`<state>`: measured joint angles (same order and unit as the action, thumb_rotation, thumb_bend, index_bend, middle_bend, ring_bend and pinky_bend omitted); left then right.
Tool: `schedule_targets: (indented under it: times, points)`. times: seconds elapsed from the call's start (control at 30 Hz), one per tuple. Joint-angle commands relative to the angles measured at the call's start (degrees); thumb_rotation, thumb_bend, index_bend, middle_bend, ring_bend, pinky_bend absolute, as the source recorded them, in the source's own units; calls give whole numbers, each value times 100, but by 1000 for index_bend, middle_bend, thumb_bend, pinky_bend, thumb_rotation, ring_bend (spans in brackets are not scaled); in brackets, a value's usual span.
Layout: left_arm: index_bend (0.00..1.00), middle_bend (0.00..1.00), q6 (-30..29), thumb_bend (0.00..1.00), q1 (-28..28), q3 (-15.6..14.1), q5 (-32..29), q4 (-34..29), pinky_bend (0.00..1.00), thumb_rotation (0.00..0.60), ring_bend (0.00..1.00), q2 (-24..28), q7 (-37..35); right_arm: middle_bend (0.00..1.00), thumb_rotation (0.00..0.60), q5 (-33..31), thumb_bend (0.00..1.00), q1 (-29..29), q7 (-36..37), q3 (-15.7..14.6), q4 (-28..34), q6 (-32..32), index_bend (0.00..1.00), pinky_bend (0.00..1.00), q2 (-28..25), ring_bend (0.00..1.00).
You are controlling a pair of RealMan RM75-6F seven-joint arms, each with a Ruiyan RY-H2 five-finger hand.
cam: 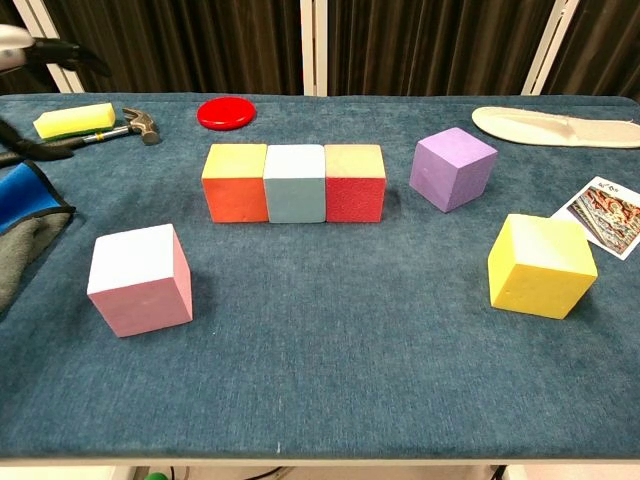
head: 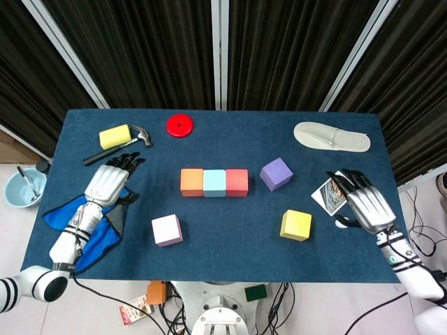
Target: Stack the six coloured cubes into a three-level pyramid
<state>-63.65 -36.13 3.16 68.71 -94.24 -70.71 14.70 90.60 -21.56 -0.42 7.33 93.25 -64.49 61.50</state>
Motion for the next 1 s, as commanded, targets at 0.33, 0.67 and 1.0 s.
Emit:
schedule_targets:
  times: [0.33, 0.67, 1.0]
  points:
    - [134, 86, 9, 205, 414, -421, 674, -887, 218, 417, 102, 215, -428, 183, 600, -168, 176, -646, -649, 203, 458, 359, 78, 125, -3, 65]
    - [95, 69, 404, 203, 356, -650, 1019, -1192, 219, 328, 102, 14, 54, 183, 600, -147, 176, -107, -474, -91, 502, -377, 78, 125, -269, 65]
    - [86, 52, 382, 203, 460, -643, 586, -1150, 234, 408, 106, -396, 861, 181, 600, -83, 176, 148, -160, -273, 317, -717, 78, 125, -228, 65]
